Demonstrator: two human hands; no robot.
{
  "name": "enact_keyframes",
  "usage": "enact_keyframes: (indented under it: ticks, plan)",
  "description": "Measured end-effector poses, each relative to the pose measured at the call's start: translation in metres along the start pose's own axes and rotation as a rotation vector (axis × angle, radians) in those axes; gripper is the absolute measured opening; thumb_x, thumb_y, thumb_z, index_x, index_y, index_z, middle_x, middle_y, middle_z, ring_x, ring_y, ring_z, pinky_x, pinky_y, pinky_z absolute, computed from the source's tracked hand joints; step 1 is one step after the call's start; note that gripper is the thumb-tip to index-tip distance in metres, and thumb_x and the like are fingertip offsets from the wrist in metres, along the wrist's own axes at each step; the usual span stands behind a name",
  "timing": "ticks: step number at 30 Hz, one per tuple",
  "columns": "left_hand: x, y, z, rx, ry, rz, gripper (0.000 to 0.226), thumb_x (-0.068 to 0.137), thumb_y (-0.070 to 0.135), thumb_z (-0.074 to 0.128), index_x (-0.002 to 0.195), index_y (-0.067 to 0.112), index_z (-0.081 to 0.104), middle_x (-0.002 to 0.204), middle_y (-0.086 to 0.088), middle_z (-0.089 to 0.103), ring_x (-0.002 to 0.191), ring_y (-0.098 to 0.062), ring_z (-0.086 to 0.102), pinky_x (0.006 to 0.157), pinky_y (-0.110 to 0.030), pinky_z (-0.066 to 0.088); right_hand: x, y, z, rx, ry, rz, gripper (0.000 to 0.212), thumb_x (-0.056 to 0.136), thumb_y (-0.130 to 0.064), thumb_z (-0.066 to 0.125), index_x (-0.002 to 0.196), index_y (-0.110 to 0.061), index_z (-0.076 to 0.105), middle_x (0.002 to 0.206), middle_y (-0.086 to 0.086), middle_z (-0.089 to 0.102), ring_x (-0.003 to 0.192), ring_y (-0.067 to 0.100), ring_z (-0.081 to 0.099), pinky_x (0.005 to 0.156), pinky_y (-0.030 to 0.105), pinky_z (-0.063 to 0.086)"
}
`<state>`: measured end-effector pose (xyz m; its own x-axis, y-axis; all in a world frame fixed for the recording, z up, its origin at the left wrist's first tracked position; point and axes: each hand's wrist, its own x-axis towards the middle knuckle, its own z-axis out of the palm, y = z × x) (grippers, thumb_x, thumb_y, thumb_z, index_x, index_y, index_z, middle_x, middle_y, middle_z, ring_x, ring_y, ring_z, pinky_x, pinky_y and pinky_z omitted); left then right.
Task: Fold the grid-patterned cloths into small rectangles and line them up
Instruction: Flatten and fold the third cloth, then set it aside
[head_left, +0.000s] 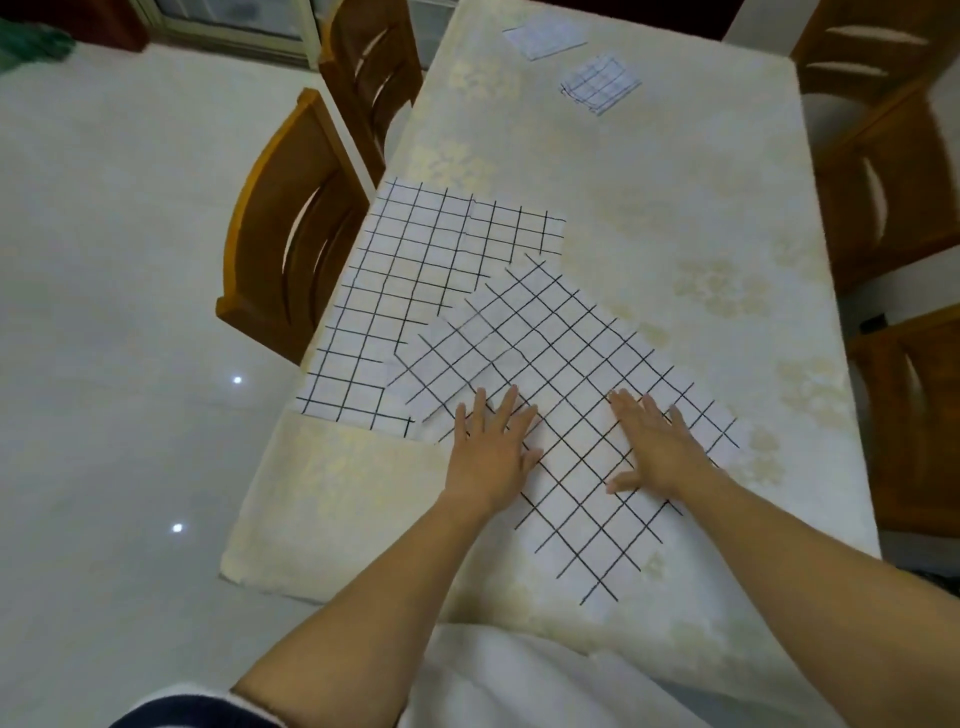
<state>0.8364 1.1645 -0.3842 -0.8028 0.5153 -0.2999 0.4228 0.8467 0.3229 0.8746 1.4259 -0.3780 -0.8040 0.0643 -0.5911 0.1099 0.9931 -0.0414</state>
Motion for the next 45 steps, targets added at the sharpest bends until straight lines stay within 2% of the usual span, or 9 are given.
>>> enact_keyframes:
  ticks: [3, 7, 11, 19, 22, 28, 34, 39, 45]
  plan:
    - [0.001, 0.007, 0.008, 0.023, -0.074, 0.028, 0.063, 0.106, 0.056, 0.021, 0.161, 0.031, 0.004, 0.169, 0.001, -0.01, 0.154, -0.034, -0.012, 0.123, -0.055, -0.009, -0.002, 0.006, -0.01, 0.078, 0.026, 0.061, 0.129, 0.074, -0.063, 0.074, 0.156, -0.023, -0.017, 0.166, 0.001, -0.016, 0.153, 0.027, -0.01, 0.123, 0.051, -0.002]
    - [-0.002, 0.016, 0.017, 0.074, -0.187, -0.032, 0.07, 0.104, 0.058, 0.017, 0.16, 0.026, -0.01, 0.167, -0.002, -0.018, 0.153, -0.032, -0.017, 0.122, -0.057, -0.005, 0.003, -0.043, 0.0, 0.358, 0.119, 0.351, 0.109, 0.084, -0.082, 0.037, 0.157, -0.018, -0.012, 0.166, 0.01, -0.009, 0.151, 0.039, -0.002, 0.119, 0.058, 0.007]
    - [-0.01, 0.028, 0.014, 0.135, -0.202, -0.035, 0.072, 0.104, 0.058, 0.018, 0.161, 0.023, -0.008, 0.168, -0.004, -0.015, 0.154, -0.034, -0.011, 0.122, -0.057, -0.008, 0.009, -0.083, 0.02, 0.383, -0.004, 0.471, 0.117, 0.078, -0.089, 0.029, 0.154, -0.016, -0.022, 0.162, 0.015, -0.026, 0.148, 0.046, -0.017, 0.116, 0.068, 0.001]
    - [-0.021, 0.028, 0.001, 0.117, 0.022, 0.064, 0.047, 0.103, 0.046, 0.036, 0.139, 0.019, 0.048, 0.138, -0.006, 0.054, 0.139, -0.03, 0.037, 0.122, -0.056, -0.003, 0.026, -0.014, -0.006, 0.1, -0.025, 0.122, 0.129, 0.068, -0.079, 0.065, 0.155, -0.031, -0.019, 0.162, 0.003, -0.027, 0.15, 0.036, -0.02, 0.117, 0.067, -0.002]
    - [-0.009, 0.023, 0.006, 0.051, 0.079, 0.109, 0.058, 0.102, 0.043, 0.044, 0.152, 0.017, 0.032, 0.158, -0.008, 0.033, 0.152, -0.032, 0.017, 0.124, -0.052, -0.003, 0.026, -0.009, -0.017, 0.111, 0.071, 0.122, 0.122, 0.073, -0.077, 0.062, 0.157, -0.027, -0.011, 0.166, 0.003, -0.016, 0.152, 0.033, -0.014, 0.119, 0.06, -0.002]
    - [0.029, 0.023, 0.015, 0.098, -0.215, 0.123, 0.095, 0.092, 0.072, 0.042, 0.16, 0.029, -0.009, 0.166, 0.005, -0.021, 0.153, -0.029, -0.021, 0.124, -0.053, -0.008, 0.02, -0.064, 0.017, 0.223, 0.26, -0.03, 0.07, 0.1, -0.061, 0.014, 0.159, -0.026, -0.002, 0.167, -0.004, -0.006, 0.154, 0.025, -0.005, 0.124, 0.045, 0.001]
    - [0.044, 0.01, 0.008, 0.148, -0.278, 0.16, 0.107, 0.083, 0.075, 0.056, 0.159, 0.037, -0.011, 0.165, 0.01, -0.025, 0.151, -0.028, -0.024, 0.122, -0.057, -0.009, 0.009, -0.037, 0.047, 0.057, 0.236, 0.106, 0.075, 0.097, -0.067, 0.004, 0.153, -0.027, -0.025, 0.161, -0.011, -0.029, 0.151, 0.03, -0.02, 0.121, 0.056, -0.006]
    - [0.059, 0.031, 0.0, 0.09, -0.208, 0.171, 0.109, 0.082, 0.069, 0.064, 0.161, 0.029, 0.0, 0.167, 0.002, -0.019, 0.152, -0.03, -0.022, 0.124, -0.051, -0.01, 0.022, -0.022, 0.03, 0.065, 0.349, 0.025, 0.072, 0.1, -0.06, 0.001, 0.158, -0.019, -0.01, 0.165, -0.002, -0.015, 0.153, 0.023, -0.011, 0.125, 0.045, -0.001]
    - [0.079, 0.04, 0.005, 0.195, -0.35, 0.088, 0.14, 0.068, 0.071, 0.076, 0.155, 0.03, -0.025, 0.161, 0.007, -0.035, 0.149, -0.029, -0.03, 0.123, -0.053, -0.011, 0.072, -0.024, -0.006, 0.083, 0.275, -0.129, 0.057, 0.108, -0.038, 0.013, 0.159, -0.016, 0.001, 0.167, 0.001, -0.006, 0.153, 0.023, -0.008, 0.125, 0.042, 0.003]
